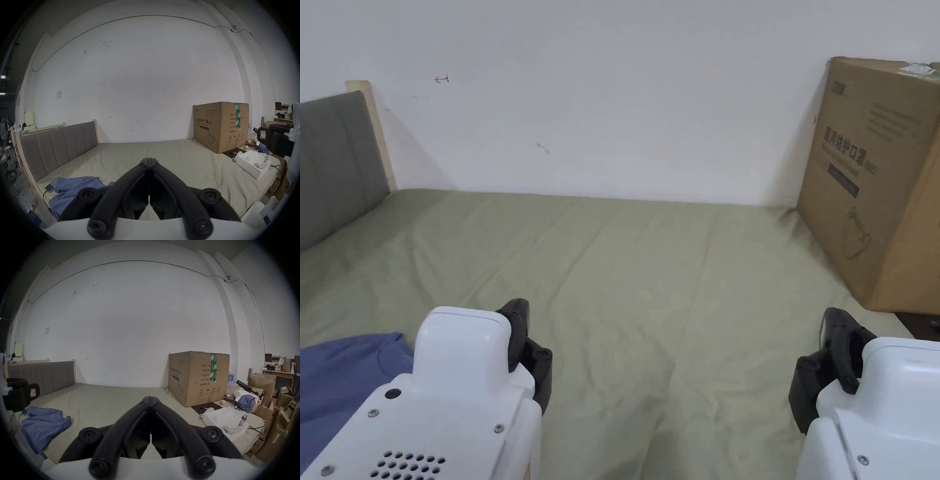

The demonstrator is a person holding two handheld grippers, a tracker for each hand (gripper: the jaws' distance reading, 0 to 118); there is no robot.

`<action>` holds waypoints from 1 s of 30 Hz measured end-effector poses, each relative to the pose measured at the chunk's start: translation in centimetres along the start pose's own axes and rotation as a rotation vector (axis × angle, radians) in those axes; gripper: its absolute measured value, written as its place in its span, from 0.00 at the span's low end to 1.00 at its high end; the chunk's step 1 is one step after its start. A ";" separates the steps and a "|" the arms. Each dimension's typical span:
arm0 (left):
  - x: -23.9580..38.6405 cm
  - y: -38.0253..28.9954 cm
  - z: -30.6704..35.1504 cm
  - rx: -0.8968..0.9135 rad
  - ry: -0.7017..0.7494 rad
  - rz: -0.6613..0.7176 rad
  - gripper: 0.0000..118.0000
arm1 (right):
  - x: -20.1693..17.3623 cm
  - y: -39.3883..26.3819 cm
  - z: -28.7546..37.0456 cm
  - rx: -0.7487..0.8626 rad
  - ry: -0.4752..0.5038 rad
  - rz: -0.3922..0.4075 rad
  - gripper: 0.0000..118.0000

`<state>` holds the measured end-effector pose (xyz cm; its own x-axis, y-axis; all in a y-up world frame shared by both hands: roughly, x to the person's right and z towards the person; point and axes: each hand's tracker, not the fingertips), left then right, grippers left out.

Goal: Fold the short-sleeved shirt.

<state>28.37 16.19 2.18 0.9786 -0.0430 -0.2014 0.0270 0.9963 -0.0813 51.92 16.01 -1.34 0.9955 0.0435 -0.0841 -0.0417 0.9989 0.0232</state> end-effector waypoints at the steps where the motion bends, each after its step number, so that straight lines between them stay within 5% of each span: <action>1: 0.1 0.0 0.0 -0.005 -0.002 -0.001 0.00 | 0.0 0.0 0.0 0.000 0.010 -0.001 0.00; 10: -1.7 0.5 0.8 0.007 0.073 -0.002 0.00 | -2.1 0.5 -1.3 -0.001 0.119 -0.005 0.00; 21: -10.5 0.9 6.6 -0.011 0.444 -0.019 0.00 | -12.7 0.7 -1.7 -0.012 0.490 -0.003 0.00; 30: -13.6 0.4 9.5 -0.050 0.522 0.031 0.00 | -17.5 -0.5 -0.3 -0.064 0.633 0.001 0.00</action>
<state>17.05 17.88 14.17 0.7462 -0.0573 -0.6633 -0.0228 0.9935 -0.1114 34.47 14.75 -0.18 0.7529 0.0277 -0.6575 -0.0665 0.9972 -0.0341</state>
